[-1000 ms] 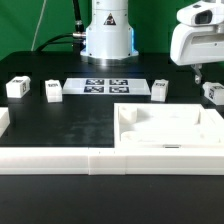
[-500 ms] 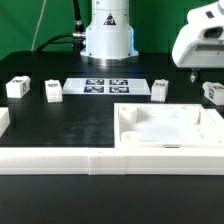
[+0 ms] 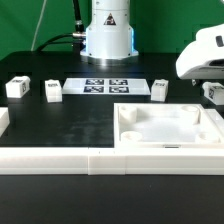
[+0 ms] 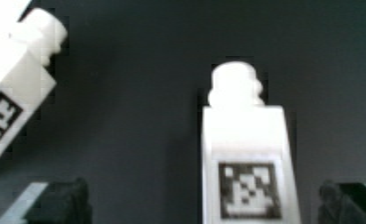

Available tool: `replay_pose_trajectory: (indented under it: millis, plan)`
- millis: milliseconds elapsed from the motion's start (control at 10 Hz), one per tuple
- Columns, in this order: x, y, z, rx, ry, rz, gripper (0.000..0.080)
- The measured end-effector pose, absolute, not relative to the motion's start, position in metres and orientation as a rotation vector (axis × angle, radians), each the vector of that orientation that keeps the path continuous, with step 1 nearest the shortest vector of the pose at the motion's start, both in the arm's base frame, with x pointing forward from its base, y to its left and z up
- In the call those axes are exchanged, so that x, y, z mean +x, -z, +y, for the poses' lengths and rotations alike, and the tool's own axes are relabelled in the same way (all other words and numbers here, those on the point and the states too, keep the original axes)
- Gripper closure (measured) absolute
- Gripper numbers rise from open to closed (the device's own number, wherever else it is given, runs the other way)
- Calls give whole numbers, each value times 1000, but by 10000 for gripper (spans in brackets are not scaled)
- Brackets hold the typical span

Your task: Assemble one leg

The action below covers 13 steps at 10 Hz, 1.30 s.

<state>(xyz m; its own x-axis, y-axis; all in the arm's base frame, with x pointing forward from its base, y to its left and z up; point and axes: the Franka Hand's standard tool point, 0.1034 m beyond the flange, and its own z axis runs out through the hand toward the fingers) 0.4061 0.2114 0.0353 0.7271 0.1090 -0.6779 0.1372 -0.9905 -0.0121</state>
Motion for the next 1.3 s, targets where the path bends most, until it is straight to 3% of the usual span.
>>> replay_pose_trajectory:
  millis: [300, 700, 1200, 1300]
  plan:
    - [418, -26, 213, 2971, 1033, 227, 150]
    - [397, -10, 219, 2922, 1062, 131, 150]
    - [389, -5, 214, 2910, 1074, 114, 150]
    - [389, -5, 214, 2910, 1074, 113, 286]
